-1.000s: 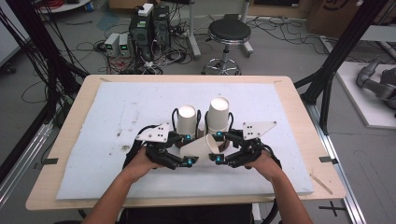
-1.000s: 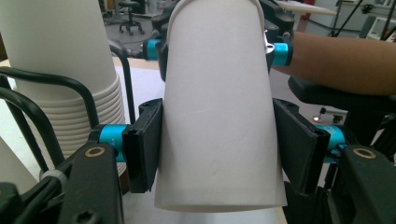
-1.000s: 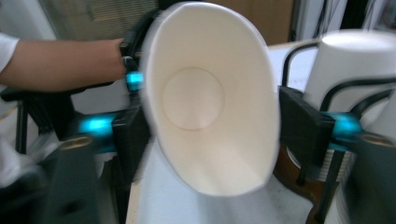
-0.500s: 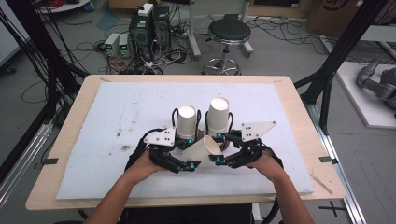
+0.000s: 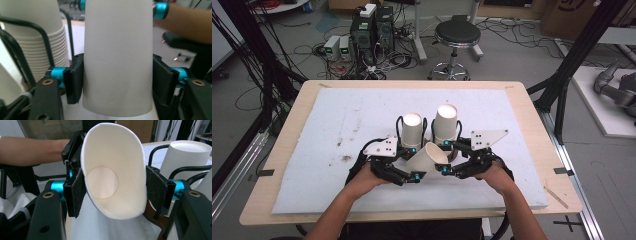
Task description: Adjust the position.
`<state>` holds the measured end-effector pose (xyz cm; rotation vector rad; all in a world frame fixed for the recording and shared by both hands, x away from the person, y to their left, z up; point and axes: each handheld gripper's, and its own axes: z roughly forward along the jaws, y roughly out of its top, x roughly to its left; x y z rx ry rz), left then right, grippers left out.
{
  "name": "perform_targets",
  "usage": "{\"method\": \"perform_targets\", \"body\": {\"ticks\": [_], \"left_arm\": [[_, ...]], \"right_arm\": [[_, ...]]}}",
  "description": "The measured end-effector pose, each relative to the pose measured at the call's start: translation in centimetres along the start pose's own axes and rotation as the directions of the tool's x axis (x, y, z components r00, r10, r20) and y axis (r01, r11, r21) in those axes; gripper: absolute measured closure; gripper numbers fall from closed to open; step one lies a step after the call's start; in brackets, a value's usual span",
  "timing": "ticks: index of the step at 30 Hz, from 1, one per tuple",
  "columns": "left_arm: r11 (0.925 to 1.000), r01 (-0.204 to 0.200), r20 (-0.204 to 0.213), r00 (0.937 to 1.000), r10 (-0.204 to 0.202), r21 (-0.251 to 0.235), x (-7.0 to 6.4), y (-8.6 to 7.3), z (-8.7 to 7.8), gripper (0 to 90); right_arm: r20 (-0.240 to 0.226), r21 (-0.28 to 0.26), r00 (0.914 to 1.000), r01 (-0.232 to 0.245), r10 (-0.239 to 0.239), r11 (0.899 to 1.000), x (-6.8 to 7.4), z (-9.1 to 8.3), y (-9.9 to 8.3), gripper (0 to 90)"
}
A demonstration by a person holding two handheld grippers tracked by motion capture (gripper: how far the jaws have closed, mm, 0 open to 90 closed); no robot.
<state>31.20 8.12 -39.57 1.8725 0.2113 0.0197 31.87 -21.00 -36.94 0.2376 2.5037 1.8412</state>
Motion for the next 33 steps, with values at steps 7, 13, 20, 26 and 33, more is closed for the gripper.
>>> {"method": "perform_targets", "body": {"ticks": [7,13,20,26,33], "left_arm": [[0.9989,-0.036,0.041,0.9985,0.035,0.028,-0.03,-0.12,0.61,36.9],[0.9988,-0.017,0.060,0.9980,0.020,-0.047,-0.05,0.13,0.27,36.5],[0.9998,-0.015,0.037,0.9992,0.016,-0.008,0.03,0.05,0.06,36.1],[0.9999,0.005,-0.009,1.0000,-0.005,0.012,0.09,-0.26,-0.02,29.9],[0.9995,-0.021,0.016,0.9997,0.020,0.025,0.04,-0.27,-0.06,35.6]], "right_arm": [[0.001,0.036,0.9996,0.029,-0.029,0.999,0.40,0.25,0.52,39.0],[0.005,-0.021,0.9998,-0.021,0.021,1.000,0.38,0.41,0.41,21.5],[-0.013,-0.004,0.9999,0.006,-0.006,1.000,0.23,0.47,0.22,37.2],[-0.012,0.028,0.9999,0.013,-0.013,1.000,0.17,0.34,0.10,41.4],[-0.023,0.019,0.9995,0.019,-0.019,1.000,0.19,0.32,0.16,42.0]]}}
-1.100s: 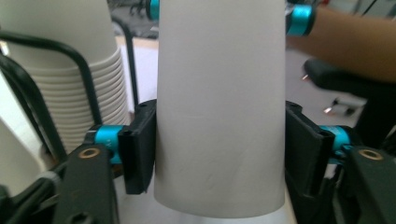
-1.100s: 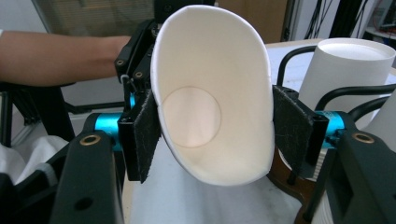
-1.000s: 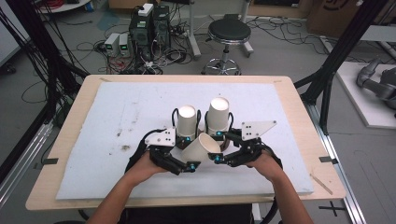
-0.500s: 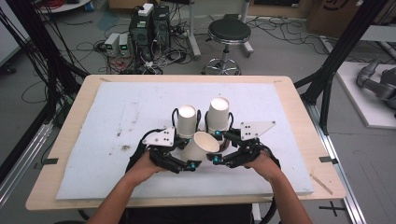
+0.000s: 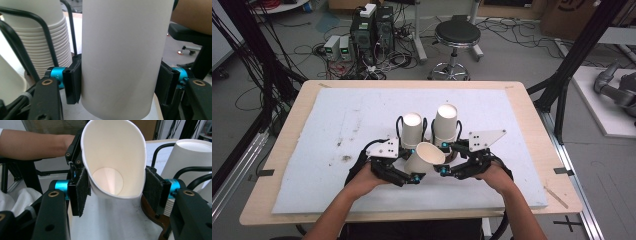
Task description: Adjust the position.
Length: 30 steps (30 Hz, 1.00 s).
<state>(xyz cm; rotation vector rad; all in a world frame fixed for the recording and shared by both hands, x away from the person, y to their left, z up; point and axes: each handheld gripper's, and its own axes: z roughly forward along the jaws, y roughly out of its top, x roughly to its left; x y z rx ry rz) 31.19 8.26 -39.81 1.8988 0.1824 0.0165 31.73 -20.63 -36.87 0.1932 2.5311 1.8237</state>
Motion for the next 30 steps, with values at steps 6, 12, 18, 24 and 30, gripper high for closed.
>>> {"method": "perform_targets", "body": {"ticks": [6,12,18,24,30], "left_arm": [[0.9997,0.008,0.023,0.9997,-0.008,-0.021,0.0,0.1,0.3,36.1],[0.9990,0.003,0.034,0.9994,-0.001,-0.046,0.0,0.3,0.2,35.9],[0.9993,0.008,0.049,0.9988,-0.006,-0.037,-0.1,0.4,0.8,35.8],[0.9998,0.013,0.027,0.9996,-0.013,-0.014,-0.2,0.5,0.9,34.3],[0.9992,0.026,-0.020,0.9994,-0.027,-0.029,0.0,0.3,0.0,27.2]], "right_arm": [[-0.002,-0.029,0.9999,-0.013,0.013,1.000,0.1,0.0,0.2,39.2],[0.002,-0.066,0.9993,-0.037,0.037,0.997,0.1,0.2,0.2,26.6],[-0.010,-0.102,0.9993,-0.038,0.037,0.994,0.3,0.8,0.4,27.8],[-0.028,-0.094,0.9996,0.004,-0.007,0.996,0.3,0.6,0.4,39.9],[0.012,-0.065,0.9999,0.003,-0.003,0.998,0.0,-0.3,0.4,40.9]]}}
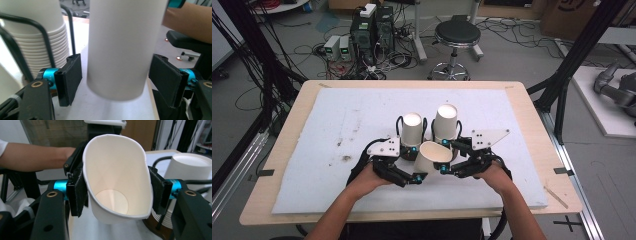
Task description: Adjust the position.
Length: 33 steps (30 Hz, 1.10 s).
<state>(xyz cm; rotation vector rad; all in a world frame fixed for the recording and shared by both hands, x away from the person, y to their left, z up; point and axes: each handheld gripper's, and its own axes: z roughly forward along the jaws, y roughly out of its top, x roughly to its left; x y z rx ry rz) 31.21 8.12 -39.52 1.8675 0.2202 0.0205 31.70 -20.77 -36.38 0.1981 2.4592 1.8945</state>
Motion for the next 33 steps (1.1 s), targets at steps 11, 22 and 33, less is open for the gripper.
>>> {"method": "perform_targets", "body": {"ticks": [11,22,33], "left_arm": [[0.9989,-0.042,0.051,0.9978,0.043,-0.019,-0.2,-0.1,0.8,36.7],[0.9957,-0.040,0.054,0.9976,0.044,-0.083,-0.3,0.2,0.3,36.5],[0.9941,-0.046,0.054,0.9972,0.052,-0.098,-0.5,0.3,0.7,36.4]], "right_arm": [[-0.016,0.004,0.9997,-0.021,0.021,1.000,0.3,0.9,0.3,32.9],[-0.008,-0.104,0.9962,-0.087,0.086,0.991,0.3,1.6,-0.3,18.9],[-0.043,-0.137,0.9985,-0.040,0.035,0.990,0.5,1.9,-0.2,37.3]]}}
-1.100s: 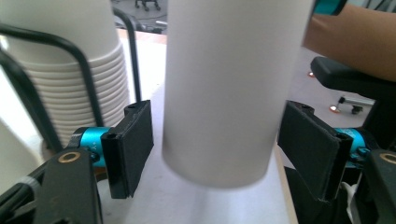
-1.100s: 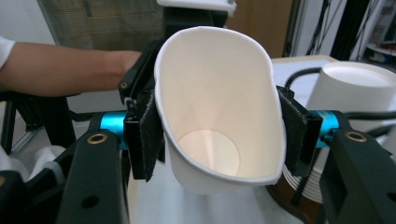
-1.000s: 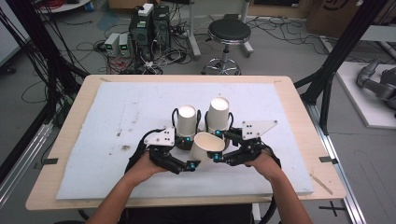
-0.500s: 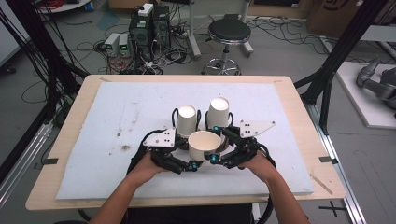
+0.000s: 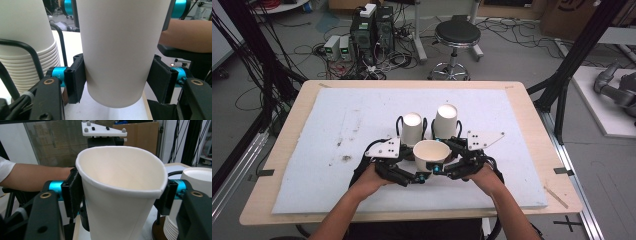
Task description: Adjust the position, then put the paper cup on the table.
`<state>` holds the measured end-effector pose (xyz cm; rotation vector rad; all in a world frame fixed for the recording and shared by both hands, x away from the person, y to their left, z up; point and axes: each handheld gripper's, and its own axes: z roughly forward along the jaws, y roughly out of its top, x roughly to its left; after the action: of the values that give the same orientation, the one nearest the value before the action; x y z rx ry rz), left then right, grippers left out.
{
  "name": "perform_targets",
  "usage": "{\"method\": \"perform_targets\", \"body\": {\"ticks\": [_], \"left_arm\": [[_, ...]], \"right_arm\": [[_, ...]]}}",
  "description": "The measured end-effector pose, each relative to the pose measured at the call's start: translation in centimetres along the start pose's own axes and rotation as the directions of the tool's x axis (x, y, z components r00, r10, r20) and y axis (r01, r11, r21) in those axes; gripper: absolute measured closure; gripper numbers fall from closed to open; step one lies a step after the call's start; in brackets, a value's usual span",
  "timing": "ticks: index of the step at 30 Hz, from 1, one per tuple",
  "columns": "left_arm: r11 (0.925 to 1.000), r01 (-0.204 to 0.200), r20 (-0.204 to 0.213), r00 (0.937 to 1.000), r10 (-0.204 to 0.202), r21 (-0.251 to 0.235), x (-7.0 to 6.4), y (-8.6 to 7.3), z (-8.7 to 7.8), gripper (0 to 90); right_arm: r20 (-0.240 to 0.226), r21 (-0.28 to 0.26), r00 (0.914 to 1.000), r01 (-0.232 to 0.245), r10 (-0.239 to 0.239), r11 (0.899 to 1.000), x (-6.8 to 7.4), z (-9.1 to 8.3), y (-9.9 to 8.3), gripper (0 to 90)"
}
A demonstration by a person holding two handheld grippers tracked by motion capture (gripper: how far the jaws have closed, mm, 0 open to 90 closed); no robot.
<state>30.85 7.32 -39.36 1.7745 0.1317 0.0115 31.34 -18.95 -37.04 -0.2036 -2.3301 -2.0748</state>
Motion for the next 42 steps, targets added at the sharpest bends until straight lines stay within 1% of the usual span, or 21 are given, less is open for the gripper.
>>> {"method": "perform_targets", "body": {"ticks": [2,3,4,5,7,8,11,13,14,18,22,24,25,26,29,31,32,35,36,40,42], "left_arm": [[0.9999,0.002,-0.024,0.9997,-0.001,0.012,-0.2,0.0,0.0,35.9],[0.9996,0.004,-0.040,0.9992,-0.003,0.029,-0.2,0.0,-0.1,33.7],[0.9992,0.020,-0.057,0.9982,-0.018,0.034,-0.3,-0.1,-0.2,29.4],[0.9990,0.026,-0.072,0.9971,-0.023,0.036,-0.3,-0.3,-0.5,27.1],[0.9991,0.034,-0.103,0.9942,-0.031,0.026,-0.4,-0.5,-1.3,27.0],[0.9988,0.044,-0.120,0.9919,-0.042,0.019,-0.4,-0.6,-1.7,26.6],[0.9989,0.046,-0.167,0.9849,-0.044,0.006,-0.5,-0.4,-3.3,26.1],[0.9987,0.051,-0.197,0.9792,-0.050,-0.002,-0.5,-0.2,-4.3,25.7],[0.9984,0.057,-0.212,0.9757,-0.057,-0.005,-0.5,-0.2,-4.9,25.3],[0.9963,0.084,-0.277,0.9571,-0.085,-0.018,0.2,-0.3,-7.0,22.2],[0.9943,0.093,-0.340,0.9344,-0.105,-0.053,0.4,-0.7,-8.9,21.1],[0.9932,0.098,-0.371,0.9216,-0.114,-0.063,0.3,-1.1,-9.5,21.1],[0.9927,0.101,-0.381,0.9171,-0.119,-0.066,0.3,-1.3,-9.8,21.1],[0.9924,0.104,-0.385,0.9147,-0.122,-0.066,0.4,-1.5,-10.0,21.1],[0.9923,0.109,-0.413,0.9025,-0.124,-0.059,0.6,-2.0,-10.6,21.1],[0.9915,0.111,-0.427,0.8950,-0.130,-0.068,0.7,-2.1,-10.8,21.1],[0.9918,0.109,-0.428,0.8947,-0.127,-0.068,0.8,-2.2,-10.9,21.1],[0.9928,0.104,-0.448,0.8862,-0.120,-0.060,1.0,-2.3,-11.1,21.1],[0.9922,0.106,-0.452,0.8833,-0.125,-0.065,1.1,-2.4,-11.3,21.1],[0.9920,0.103,-0.479,0.8689,-0.125,-0.073,1.3,-2.9,-12.0,21.1],[0.9910,0.109,-0.496,0.8580,-0.133,-0.077,1.3,-3.2,-12.2,21.1]], "right_arm": [[0.003,0.008,0.9999,0.012,-0.012,1.000,0.0,-0.1,0.1,38.4],[0.017,0.016,0.9997,0.019,-0.019,1.000,0.1,-0.2,0.1,38.8],[0.021,0.016,0.9996,0.021,-0.021,1.000,0.1,-0.4,0.1,39.1],[0.025,0.012,0.9995,0.020,-0.020,1.000,0.0,-0.6,0.2,39.4],[0.044,0.012,0.9987,0.026,-0.026,1.000,0.0,-1.1,0.3,39.7],[0.057,0.019,0.9978,0.032,-0.033,0.999,0.0,-1.3,0.4,39.9],[0.095,0.056,0.9937,0.054,-0.059,0.997,0.0,-1.8,0.5,40.5],[0.108,0.067,0.9918,0.062,-0.069,0.996,0.0,-2.0,0.5,40.7],[0.112,0.074,0.9914,0.060,-0.068,0.996,-0.1,-2.1,0.5,40.7],[0.133,0.077,0.9889,0.056,-0.066,0.995,-0.2,-2.5,0.6,40.7],[0.165,0.105,0.9842,0.046,-0.063,0.993,-0.5,-2.9,0.5,39.9],[0.176,0.116,0.9821,0.045,-0.066,0.992,-0.3,-3.3,0.4,39.9],[0.180,0.121,0.9812,0.047,-0.068,0.992,-0.2,-3.5,0.3,39.9],[0.186,0.124,0.9795,0.055,-0.078,0.991,-0.1,-3.7,0.3,39.9],[0.204,0.127,0.9760,0.053,-0.078,0.991,0.0,-4.6,0.3,39.7],[0.222,0.122,0.9719,0.052,-0.078,0.991,0.2,-5.3,0.3,39.6],[0.231,0.122,0.9697,0.051,-0.079,0.991,0.3,-5.6,0.2,39.5],[0.254,0.118,0.9644,0.046,-0.075,0.992,0.3,-6.6,0.2,39.3],[0.262,0.114,0.9623,0.046,-0.074,0.992,0.3,-6.9,0.2,39.3],[0.278,0.103,0.9577,0.046,-0.073,0.994,0.2,-8.1,0.3,39.0],[0.291,0.098,0.9538,0.047,-0.074,0.994,-0.1,-8.7,0.3,38.9]]}}
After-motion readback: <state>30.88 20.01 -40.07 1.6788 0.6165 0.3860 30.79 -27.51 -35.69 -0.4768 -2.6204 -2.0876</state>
